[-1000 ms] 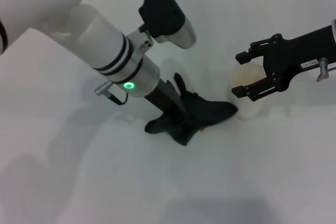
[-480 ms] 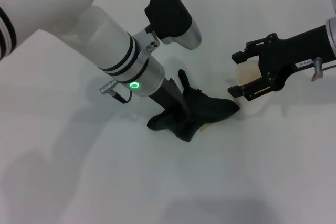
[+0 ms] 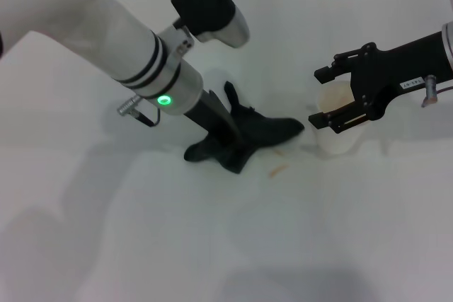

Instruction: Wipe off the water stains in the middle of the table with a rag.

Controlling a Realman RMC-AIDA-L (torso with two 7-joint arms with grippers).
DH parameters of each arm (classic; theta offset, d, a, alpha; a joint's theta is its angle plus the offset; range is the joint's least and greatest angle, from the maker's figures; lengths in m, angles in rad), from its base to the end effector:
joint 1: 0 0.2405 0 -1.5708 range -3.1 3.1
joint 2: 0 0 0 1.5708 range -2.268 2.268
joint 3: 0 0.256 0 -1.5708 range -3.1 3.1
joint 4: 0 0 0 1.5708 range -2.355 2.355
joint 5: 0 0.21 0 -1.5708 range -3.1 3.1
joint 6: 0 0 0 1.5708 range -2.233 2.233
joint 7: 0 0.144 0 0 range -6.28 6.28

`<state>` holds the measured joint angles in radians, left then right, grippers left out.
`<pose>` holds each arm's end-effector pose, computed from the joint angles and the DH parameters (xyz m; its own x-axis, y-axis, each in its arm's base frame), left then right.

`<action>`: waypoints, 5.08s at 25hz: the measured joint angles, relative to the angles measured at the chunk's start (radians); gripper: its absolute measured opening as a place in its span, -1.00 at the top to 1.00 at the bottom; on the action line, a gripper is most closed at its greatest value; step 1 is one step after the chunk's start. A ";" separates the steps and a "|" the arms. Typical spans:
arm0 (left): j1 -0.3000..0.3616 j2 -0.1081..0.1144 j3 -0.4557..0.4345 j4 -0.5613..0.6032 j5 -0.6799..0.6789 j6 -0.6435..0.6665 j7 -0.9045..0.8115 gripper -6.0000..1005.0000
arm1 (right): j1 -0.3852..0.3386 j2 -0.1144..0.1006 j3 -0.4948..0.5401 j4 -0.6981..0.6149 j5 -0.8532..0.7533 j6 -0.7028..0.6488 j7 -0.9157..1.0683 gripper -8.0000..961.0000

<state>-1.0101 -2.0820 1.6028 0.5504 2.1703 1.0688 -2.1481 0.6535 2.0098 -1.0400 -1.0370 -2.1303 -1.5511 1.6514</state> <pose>-0.1492 0.3917 -0.1127 0.9001 0.3670 -0.2347 0.3279 -0.9254 -0.1898 0.1850 0.3762 0.0286 0.9863 -0.1238 -0.1090 -0.1429 -0.9715 -0.1893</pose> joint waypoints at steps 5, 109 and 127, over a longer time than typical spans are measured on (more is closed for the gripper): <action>0.002 0.001 -0.053 0.003 0.019 -0.014 -0.003 0.78 | 0.000 0.000 0.000 0.000 0.000 0.001 0.000 -0.75; 0.542 0.016 -0.327 0.548 0.094 0.267 0.131 0.72 | -0.052 -0.004 0.003 -0.003 0.000 -0.016 0.025 -0.75; 0.655 0.013 -0.603 0.547 -0.120 0.398 0.409 -0.08 | -0.104 -0.004 0.003 -0.013 0.050 -0.029 0.007 -0.75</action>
<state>-0.3552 -2.0693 0.9995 1.0975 2.0506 1.4667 -1.7392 0.5498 2.0055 -1.0370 -1.0501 -2.0804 -1.5800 1.6588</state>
